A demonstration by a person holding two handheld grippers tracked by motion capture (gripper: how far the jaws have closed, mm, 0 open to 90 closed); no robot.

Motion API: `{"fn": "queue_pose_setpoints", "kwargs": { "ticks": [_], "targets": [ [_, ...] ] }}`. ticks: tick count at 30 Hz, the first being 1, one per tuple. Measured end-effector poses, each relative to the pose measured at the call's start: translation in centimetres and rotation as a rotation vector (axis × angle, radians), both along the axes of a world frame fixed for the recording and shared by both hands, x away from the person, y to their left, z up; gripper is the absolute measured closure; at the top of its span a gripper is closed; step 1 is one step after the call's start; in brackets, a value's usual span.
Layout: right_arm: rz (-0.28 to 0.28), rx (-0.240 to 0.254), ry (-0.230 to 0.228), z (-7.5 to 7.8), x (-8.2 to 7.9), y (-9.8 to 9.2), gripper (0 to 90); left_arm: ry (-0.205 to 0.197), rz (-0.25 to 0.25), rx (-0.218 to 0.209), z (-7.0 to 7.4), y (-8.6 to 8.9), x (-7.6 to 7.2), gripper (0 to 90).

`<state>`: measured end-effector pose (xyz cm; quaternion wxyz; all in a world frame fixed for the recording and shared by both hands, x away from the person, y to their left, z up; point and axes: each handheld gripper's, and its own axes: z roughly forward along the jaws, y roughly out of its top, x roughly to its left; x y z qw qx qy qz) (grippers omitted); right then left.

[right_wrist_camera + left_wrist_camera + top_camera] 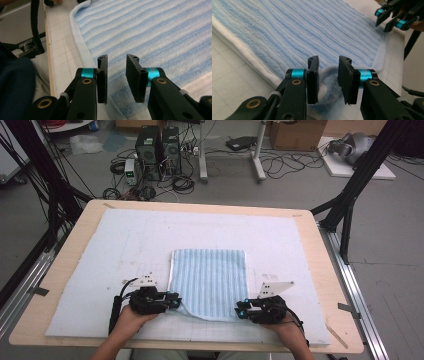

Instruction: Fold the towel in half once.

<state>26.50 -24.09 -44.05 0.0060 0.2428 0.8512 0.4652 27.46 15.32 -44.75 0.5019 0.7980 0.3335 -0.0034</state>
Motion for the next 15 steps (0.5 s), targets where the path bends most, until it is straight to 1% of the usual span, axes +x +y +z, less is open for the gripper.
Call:
{"fn": "queue_pose_setpoints", "kwargs": {
  "ticks": [2, 3, 4, 6, 8, 9, 10, 11, 12, 13, 15],
  "targets": [
    [-0.009, 0.005, 0.002, 0.1, 0.0, -0.1, 70.4, -0.007, 0.008, 0.006, 0.2, 0.4, -0.4, 68.1],
    [-0.019, 0.01, -0.003, 0.1, 0.0, -0.1, 69.9, -0.013, 0.019, 0.004, 0.3, 0.7, -0.5, 66.7],
    [-0.033, 0.014, -0.004, 0.2, 0.0, -0.2, 69.2, -0.025, 0.041, 0.004, 0.5, 1.0, -0.6, 64.4],
    [-0.068, 0.027, -0.009, 0.3, 0.3, -0.4, 68.2, -0.05, 0.093, -0.02, 1.0, 1.6, -0.4, 59.0],
    [-0.113, 0.049, -0.016, 0.5, 0.5, -0.6, 67.7, -0.082, 0.139, -0.06, 1.4, 2.1, -0.1, 57.9],
    [-0.142, 0.05, -0.024, 0.6, 0.6, -0.7, 67.0, -0.095, 0.162, -0.077, 1.5, 2.4, 0.1, 57.5],
    [-0.182, 0.044, -0.034, 0.6, 0.9, -0.8, 66.0, -0.105, 0.181, -0.081, 1.6, 2.5, 0.4, 55.5],
    [-0.218, 0.037, -0.046, 0.7, 1.1, -0.9, 64.6, -0.11, 0.21, -0.064, 1.6, 2.6, 1.0, 53.2],
    [-0.286, 0.018, -0.062, 0.8, 1.6, -1.0, 64.4, -0.112, 0.232, -0.054, 1.6, 2.7, 1.6, 52.9],
    [-0.328, 0.01, -0.064, 0.8, 2.1, -1.2, 64.4, -0.108, 0.253, -0.052, 1.5, 2.7, 2.2, 52.6],
    [-0.405, -0.011, -0.08, 0.9, 3.3, -1.2, 64.4, -0.086, 0.296, -0.049, 1.3, 2.8, 3.7, 51.7]
  ]
}}
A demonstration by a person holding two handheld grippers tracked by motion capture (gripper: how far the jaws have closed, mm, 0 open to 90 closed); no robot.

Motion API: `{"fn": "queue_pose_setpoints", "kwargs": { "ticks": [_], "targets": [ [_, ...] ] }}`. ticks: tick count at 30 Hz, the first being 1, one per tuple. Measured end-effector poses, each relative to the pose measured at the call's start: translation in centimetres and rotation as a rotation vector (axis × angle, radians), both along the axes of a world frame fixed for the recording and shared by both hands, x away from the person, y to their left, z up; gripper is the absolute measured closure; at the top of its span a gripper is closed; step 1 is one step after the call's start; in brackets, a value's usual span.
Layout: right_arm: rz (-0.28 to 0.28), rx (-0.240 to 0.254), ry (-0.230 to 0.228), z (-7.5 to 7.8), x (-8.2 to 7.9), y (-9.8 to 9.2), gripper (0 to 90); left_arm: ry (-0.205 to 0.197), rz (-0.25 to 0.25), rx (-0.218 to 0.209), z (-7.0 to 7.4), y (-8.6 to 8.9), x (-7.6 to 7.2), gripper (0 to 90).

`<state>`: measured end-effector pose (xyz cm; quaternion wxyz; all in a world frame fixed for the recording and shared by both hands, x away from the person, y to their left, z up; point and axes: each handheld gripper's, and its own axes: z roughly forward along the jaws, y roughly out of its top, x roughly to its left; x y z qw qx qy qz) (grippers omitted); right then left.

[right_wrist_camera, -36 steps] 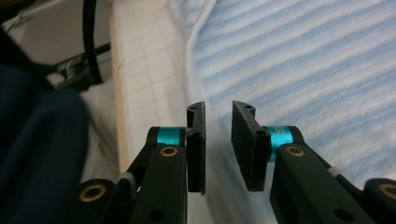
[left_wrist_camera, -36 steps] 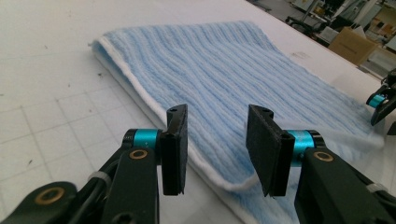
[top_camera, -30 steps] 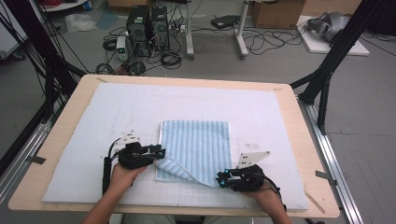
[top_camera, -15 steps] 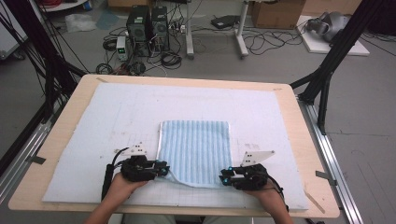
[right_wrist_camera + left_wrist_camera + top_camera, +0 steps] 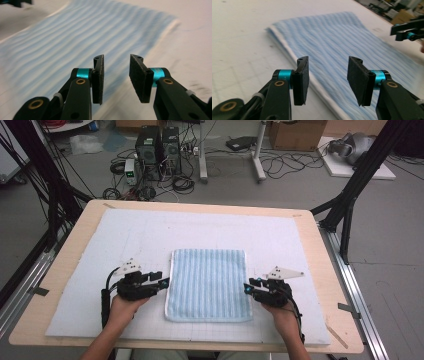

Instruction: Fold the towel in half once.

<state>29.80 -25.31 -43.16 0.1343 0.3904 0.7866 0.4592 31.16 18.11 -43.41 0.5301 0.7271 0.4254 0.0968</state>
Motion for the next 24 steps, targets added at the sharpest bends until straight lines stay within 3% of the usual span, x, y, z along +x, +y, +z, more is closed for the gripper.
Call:
{"fn": "queue_pose_setpoints", "kwargs": {
  "ticks": [2, 4, 6, 10, 17, 19, 21, 22, 24],
  "targets": [
    [-0.047, -0.018, -0.013, 0.0, 1.3, 0.2, 64.5, 0.001, 0.044, -0.004, -0.3, -0.1, 1.4, 51.2],
    [-0.082, -0.043, -0.031, 0.1, 2.6, 0.5, 64.1, 0.017, 0.067, 0.022, -0.5, -0.3, 2.8, 51.3],
    [-0.103, -0.039, -0.036, 0.2, 3.8, 0.9, 63.4, 0.022, 0.088, 0.031, -0.5, -0.6, 4.1, 51.4],
    [-0.142, -0.078, -0.02, 0.1, 6.2, 1.8, 61.7, 0.047, 0.113, 0.054, -0.8, -1.5, 6.3, 52.2],
    [-0.171, -0.074, 0.036, -1.1, 8.0, 2.4, 59.2, 0.086, 0.103, 0.081, -1.9, -2.8, 7.6, 59.0],
    [-0.167, -0.066, 0.048, -1.3, 8.1, 2.3, 70.8, 0.079, 0.089, 0.092, -1.9, -3.0, 7.6, 66.2],
    [-0.155, -0.073, 0.031, -1.2, 8.0, 2.2, 81.5, 0.068, 0.047, 0.097, -1.8, -3.1, 7.5, 78.5],
    [-0.144, -0.063, 0.034, -1.2, 8.0, 2.2, 84.4, 0.064, 0.034, 0.105, -1.8, -3.3, 7.5, 85.4],
    [-0.131, -0.074, 0.014, -1.1, 8.0, 2.4, 85.9, 0.067, 0.014, 0.103, -1.8, -3.4, 7.6, 86.9]
  ]
}}
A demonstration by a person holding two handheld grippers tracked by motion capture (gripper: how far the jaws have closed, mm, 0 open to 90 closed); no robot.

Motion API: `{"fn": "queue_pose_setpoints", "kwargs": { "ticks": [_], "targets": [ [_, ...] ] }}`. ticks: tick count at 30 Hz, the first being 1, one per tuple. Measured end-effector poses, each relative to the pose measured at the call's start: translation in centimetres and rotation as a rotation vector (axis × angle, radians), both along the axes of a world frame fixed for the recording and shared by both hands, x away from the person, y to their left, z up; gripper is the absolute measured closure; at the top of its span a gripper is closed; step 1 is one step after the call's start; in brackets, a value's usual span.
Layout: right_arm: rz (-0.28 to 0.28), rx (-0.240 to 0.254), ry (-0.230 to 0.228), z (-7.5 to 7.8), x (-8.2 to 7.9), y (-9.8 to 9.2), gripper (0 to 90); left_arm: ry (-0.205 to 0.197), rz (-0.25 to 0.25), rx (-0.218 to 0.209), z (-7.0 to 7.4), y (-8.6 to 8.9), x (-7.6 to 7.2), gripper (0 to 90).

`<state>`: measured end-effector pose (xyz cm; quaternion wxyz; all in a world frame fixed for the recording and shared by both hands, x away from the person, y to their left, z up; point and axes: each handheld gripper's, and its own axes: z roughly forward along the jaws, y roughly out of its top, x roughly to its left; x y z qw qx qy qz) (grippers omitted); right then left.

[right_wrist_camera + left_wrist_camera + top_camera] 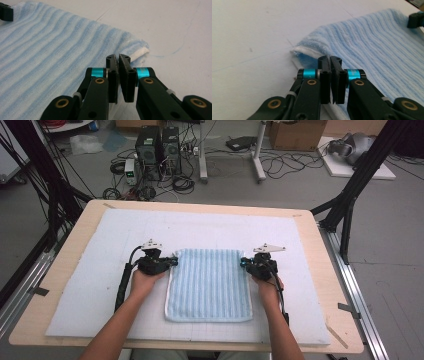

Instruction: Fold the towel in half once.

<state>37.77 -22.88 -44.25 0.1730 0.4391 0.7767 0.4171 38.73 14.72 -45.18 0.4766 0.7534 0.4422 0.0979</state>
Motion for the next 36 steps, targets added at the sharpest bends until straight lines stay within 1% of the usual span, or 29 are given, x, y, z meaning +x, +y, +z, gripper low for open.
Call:
{"fn": "queue_pose_setpoints", "kwargs": {
  "ticks": [1, 3, 4, 5, 6, 8, 10, 11, 13, 14, 16, 18, 19, 20, 21, 22, 24, 25, 26, 27, 28, 29, 31, 32, 33, 34, 35, 36],
  "targets": [
    [0.0, -0.005, -0.008, 0.0, 0.0, 0.1, 86.0, -0.01, 0.007, -0.007, 0.1, 0.1, 0.0, 87.0],
    [-0.007, 0.001, -0.015, 0.1, 0.1, 0.0, 86.0, -0.017, 0.038, -0.036, 0.2, 0.4, 0.2, 87.0],
    [-0.016, 0.004, -0.023, 0.1, 0.2, 0.0, 86.0, -0.018, 0.048, -0.053, 0.3, 0.7, 0.4, 87.0],
    [-0.026, 0.014, -0.022, 0.1, 0.2, -0.1, 85.9, -0.01, 0.061, -0.065, 0.3, 0.9, 0.6, 87.0],
    [-0.031, 0.022, -0.025, 0.1, 0.4, -0.3, 85.9, -0.003, 0.065, -0.07, 0.3, 1.0, 0.7, 87.0],
    [-0.033, 0.023, -0.031, 0.1, 0.7, -0.2, 85.9, -0.007, 0.077, -0.068, 0.4, 0.9, 1.1, 87.0],
    [-0.039, 0.018, -0.032, 0.2, 0.9, 0.0, 85.9, -0.011, 0.091, -0.068, 0.5, 0.9, 1.3, 87.0],
    [-0.045, 0.011, -0.038, 0.3, 1.1, 0.2, 85.9, -0.008, 0.103, -0.075, 0.4, 0.8, 1.5, 87.0],
    [-0.057, 0.002, -0.046, 0.4, 1.4, 0.3, 85.9, -0.007, 0.119, -0.077, 0.4, 0.7, 1.8, 86.9],
    [-0.065, 0.0, -0.047, 0.4, 1.6, 0.4, 85.9, -0.007, 0.122, -0.077, 0.3, 0.7, 1.9, 86.8],
    [-0.08, -0.007, -0.04, 0.3, 1.9, 0.5, 85.9, -0.003, 0.128, -0.071, 0.2, 0.5, 2.0, 86.7],
    [-0.086, -0.02, -0.035, 0.0, 2.1, 0.6, 85.8, 0.005, 0.118, -0.058, 0.0, 0.5, 2.1, 86.2],
    [-0.092, -0.022, -0.02, -0.1, 2.2, 0.7, 85.3, 0.004, 0.123, -0.047, 0.0, 0.4, 2.1, 84.3],
    [-0.091, -0.034, -0.01, -0.3, 2.1, 0.7, 82.0, 0.007, 0.134, -0.035, -0.1, 0.5, 2.2, 77.8],
    [-0.096, -0.051, -0.007, -0.3, 2.1, 0.8, 74.4, 0.008, 0.139, -0.039, -0.1, 0.6, 2.2, 71.2],
    [-0.111, -0.063, -0.011, -0.3, 2.1, 0.8, 68.8, -0.003, 0.152, -0.024, 0.0, 0.7, 2.2, 69.2],
    [-0.14, -0.056, -0.028, -0.1, 1.9, 0.5, 66.5, -0.03, 0.162, 0.01, 0.1, 0.8, 2.2, 65.4],
    [-0.151, -0.056, -0.048, 0.2, 1.9, 0.4, 66.5, -0.038, 0.163, 0.016, 0.1, 0.8, 2.1, 65.6],
    [-0.153, -0.043, -0.062, 0.4, 1.8, 0.3, 67.5, -0.047, 0.163, 0.026, 0.1, 0.8, 2.1, 66.0],
    [-0.137, -0.031, -0.079, 0.5, 1.8, 0.2, 69.9, -0.057, 0.162, 0.033, 0.2, 0.8, 2.1, 67.0],
    [-0.113, -0.025, -0.084, 0.5, 1.7, 0.3, 75.8, -0.061, 0.157, 0.038, 0.2, 0.8, 2.1, 68.3],
    [-0.093, -0.018, -0.076, 0.5, 1.8, 0.4, 76.7, -0.065, 0.159, 0.039, 0.2, 0.8, 2.0, 68.7],
    [-0.072, -0.036, -0.054, 0.1, 1.9, 0.7, 78.6, -0.07, 0.16, 0.041, 0.3, 0.8, 2.0, 68.7],
    [-0.076, -0.054, -0.039, -0.1, 2.0, 0.7, 78.6, -0.077, 0.162, 0.042, 0.3, 0.9, 2.0, 68.7],
    [-0.105, -0.105, -0.019, -0.4, 2.1, 0.7, 78.6, -0.08, 0.161, 0.037, 0.4, 1.0, 2.0, 68.7],
    [-0.119, -0.122, -0.007, -0.6, 2.2, 0.5, 77.0, -0.08, 0.156, 0.028, 0.5, 1.1, 1.9, 68.7],
    [-0.137, -0.112, -0.006, -0.5, 2.2, 0.1, 76.9, -0.083, 0.149, 0.012, 0.5, 1.3, 1.9, 68.4],
    [-0.151, -0.115, -0.013, -0.3, 2.1, -0.1, 76.8, -0.091, 0.139, -0.009, 0.6, 1.5, 1.8, 68.0]
  ]
}}
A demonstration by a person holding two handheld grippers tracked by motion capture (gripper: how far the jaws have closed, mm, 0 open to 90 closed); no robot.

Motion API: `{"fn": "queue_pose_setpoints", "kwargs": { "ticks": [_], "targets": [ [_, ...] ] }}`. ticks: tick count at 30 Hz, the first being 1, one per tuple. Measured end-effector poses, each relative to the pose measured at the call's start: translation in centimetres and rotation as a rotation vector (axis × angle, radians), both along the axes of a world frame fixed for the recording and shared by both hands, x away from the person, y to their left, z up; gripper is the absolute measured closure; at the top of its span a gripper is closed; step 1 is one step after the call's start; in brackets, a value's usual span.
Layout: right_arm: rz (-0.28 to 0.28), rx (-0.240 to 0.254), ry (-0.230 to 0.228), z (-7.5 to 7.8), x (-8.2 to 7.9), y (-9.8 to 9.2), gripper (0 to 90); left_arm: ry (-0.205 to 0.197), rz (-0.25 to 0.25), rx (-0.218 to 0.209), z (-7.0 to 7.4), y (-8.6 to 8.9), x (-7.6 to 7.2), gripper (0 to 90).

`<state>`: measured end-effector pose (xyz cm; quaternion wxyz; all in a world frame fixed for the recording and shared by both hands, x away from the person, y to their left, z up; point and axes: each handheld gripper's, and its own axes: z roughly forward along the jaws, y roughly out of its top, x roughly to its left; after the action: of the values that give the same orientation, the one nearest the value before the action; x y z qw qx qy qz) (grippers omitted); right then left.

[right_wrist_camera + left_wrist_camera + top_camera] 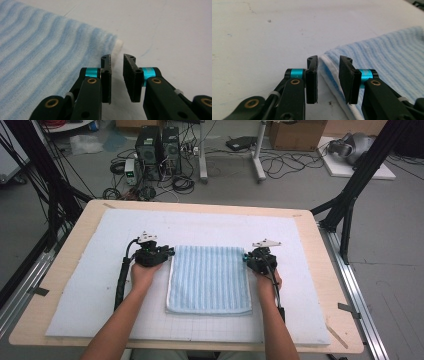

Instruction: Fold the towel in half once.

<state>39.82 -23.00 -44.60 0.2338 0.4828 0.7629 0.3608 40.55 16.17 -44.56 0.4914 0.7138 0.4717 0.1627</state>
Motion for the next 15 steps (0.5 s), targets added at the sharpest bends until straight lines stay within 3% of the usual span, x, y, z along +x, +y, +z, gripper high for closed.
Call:
{"fn": "queue_pose_setpoints", "kwargs": {
  "ticks": [1, 4, 7, 10, 13, 15],
  "targets": [
    [0.0, -0.01, -0.017, 0.2, -0.2, -0.2, 75.7, -0.011, -0.011, -0.018, 0.1, 0.2, -0.1, 68.0],
    [0.018, 0.023, -0.052, 1.0, -1.1, -1.1, 68.4, -0.063, -0.045, -0.074, 0.4, 0.9, -0.7, 68.1],
    [0.036, 0.039, -0.102, 1.8, -2.4, -2.1, 58.6, -0.122, -0.076, -0.084, 0.7, 1.2, -1.5, 65.3],
    [0.028, 0.076, -0.139, 2.5, -3.7, -3.5, 45.0, -0.081, -0.086, -0.143, 1.3, 1.5, -2.0, 51.9],
    [-0.005, 0.101, -0.15, 3.1, -4.8, -4.7, 33.8, -0.123, -0.086, -0.14, 1.7, 1.6, -2.6, 39.5],
    [-0.005, 0.12, -0.153, 3.2, -5.3, -5.3, 26.1, -0.13, -0.08, -0.146, 1.9, 1.5, -2.8, 31.6]
  ]
}}
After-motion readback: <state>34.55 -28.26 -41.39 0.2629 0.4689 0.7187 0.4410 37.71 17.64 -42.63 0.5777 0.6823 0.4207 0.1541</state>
